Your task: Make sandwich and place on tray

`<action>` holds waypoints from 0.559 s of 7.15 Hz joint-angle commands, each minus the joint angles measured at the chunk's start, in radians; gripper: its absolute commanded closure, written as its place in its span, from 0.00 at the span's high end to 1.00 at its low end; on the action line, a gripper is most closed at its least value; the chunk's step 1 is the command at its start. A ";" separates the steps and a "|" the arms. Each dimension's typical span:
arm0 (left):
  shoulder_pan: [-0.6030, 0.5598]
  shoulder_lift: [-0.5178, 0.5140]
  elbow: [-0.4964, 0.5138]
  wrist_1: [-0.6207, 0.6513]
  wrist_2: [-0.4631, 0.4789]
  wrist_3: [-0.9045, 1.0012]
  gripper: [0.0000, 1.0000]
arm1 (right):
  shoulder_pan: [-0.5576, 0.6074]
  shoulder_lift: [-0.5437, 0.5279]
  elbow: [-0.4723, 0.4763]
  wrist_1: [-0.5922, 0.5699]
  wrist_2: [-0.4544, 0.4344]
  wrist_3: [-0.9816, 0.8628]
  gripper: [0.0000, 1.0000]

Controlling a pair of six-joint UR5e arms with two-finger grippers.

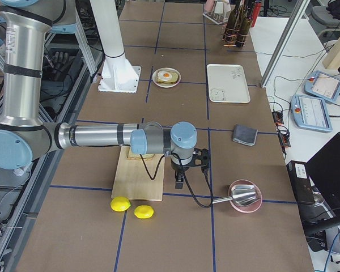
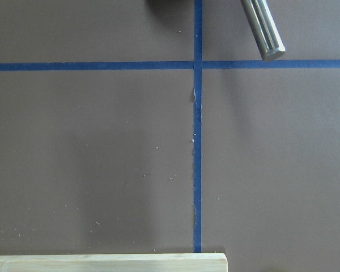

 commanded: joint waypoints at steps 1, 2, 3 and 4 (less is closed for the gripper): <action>-0.001 0.000 -0.002 0.000 0.004 0.000 1.00 | 0.000 -0.001 0.004 0.001 0.000 0.001 1.00; -0.001 0.000 0.000 0.000 0.004 0.000 1.00 | 0.000 -0.002 0.005 -0.001 0.002 0.001 1.00; 0.001 0.000 0.000 0.000 0.004 0.003 1.00 | 0.000 -0.002 0.007 -0.001 0.003 0.004 1.00; 0.004 -0.006 0.003 -0.003 0.004 0.002 1.00 | 0.000 -0.002 0.010 -0.001 0.011 0.010 1.00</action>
